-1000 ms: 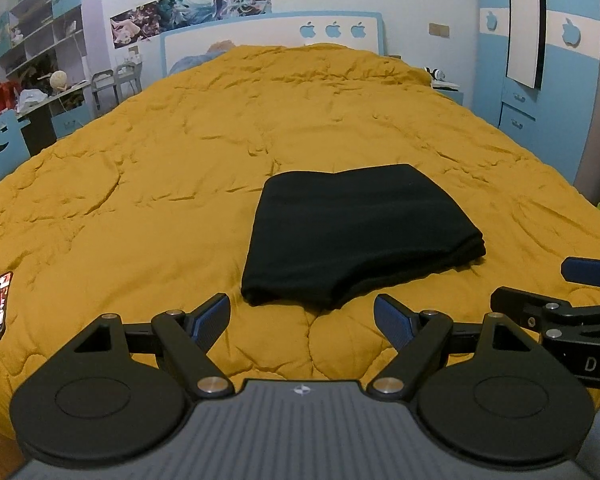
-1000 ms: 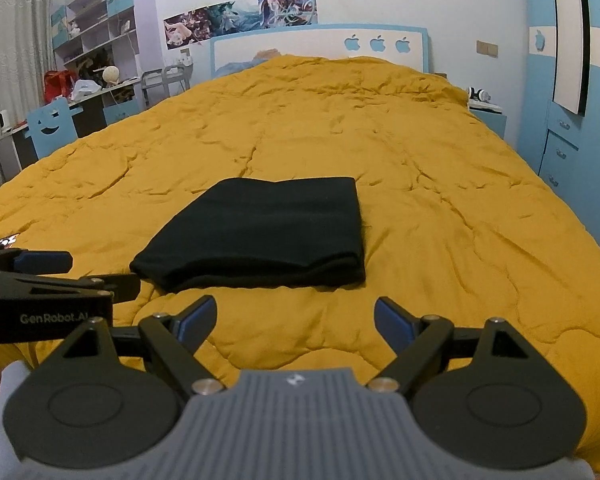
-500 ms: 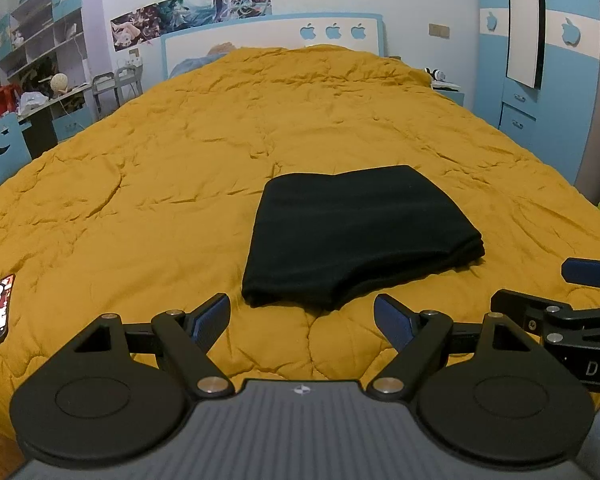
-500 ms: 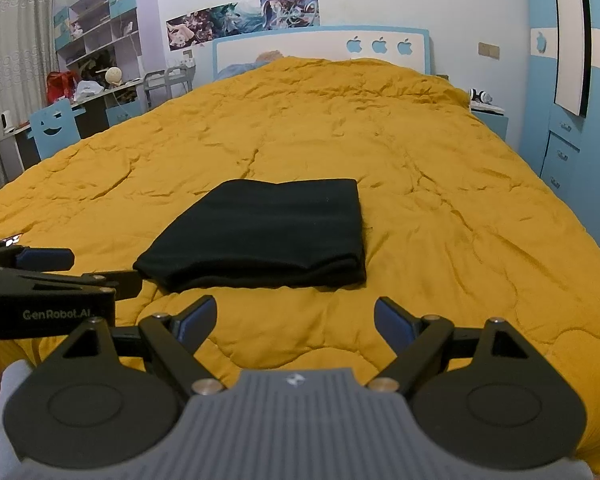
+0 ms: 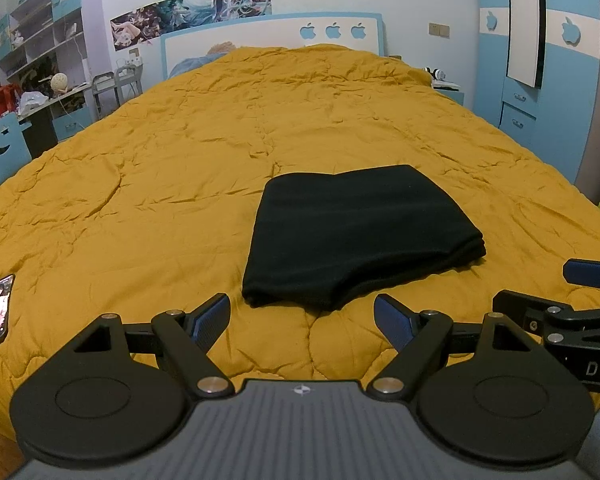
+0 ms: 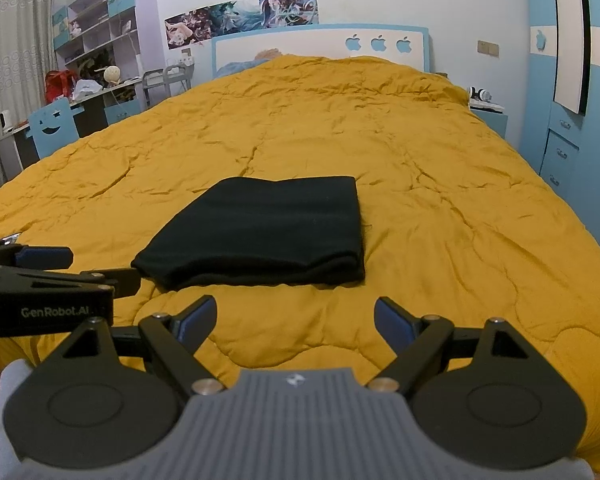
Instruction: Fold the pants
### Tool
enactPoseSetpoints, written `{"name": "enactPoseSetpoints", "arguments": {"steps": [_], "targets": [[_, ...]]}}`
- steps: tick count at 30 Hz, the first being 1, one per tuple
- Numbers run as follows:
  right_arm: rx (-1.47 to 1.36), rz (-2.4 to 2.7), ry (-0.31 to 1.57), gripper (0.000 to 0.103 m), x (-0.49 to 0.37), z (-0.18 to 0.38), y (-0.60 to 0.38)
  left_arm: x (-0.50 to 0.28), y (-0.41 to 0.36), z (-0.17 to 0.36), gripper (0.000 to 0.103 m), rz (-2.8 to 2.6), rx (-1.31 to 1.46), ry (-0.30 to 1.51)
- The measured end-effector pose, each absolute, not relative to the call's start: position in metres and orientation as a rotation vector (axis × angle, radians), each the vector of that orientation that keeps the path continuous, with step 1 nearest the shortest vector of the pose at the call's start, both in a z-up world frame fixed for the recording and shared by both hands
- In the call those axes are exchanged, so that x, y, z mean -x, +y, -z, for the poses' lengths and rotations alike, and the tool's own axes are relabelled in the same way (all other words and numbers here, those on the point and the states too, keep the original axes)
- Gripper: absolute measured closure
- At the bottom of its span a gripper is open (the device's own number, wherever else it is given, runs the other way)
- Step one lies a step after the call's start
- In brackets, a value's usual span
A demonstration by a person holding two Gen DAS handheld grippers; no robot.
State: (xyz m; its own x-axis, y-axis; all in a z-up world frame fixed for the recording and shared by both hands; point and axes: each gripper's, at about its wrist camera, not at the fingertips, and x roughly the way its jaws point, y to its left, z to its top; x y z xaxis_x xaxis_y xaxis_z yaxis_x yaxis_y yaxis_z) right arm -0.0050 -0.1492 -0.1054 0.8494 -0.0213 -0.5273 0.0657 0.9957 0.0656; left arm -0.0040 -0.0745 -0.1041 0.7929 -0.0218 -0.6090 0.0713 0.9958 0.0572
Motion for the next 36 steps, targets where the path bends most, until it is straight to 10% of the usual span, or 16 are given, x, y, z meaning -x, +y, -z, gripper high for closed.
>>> {"name": "enactPoseSetpoints", "arguments": {"steps": [36], "targets": [[-0.102, 0.055, 0.56, 0.021, 0.0049, 0.1099, -0.1502, 0.0031, -0.0726, 0.1097, 0.008, 0.066, -0.073, 0.667]]}}
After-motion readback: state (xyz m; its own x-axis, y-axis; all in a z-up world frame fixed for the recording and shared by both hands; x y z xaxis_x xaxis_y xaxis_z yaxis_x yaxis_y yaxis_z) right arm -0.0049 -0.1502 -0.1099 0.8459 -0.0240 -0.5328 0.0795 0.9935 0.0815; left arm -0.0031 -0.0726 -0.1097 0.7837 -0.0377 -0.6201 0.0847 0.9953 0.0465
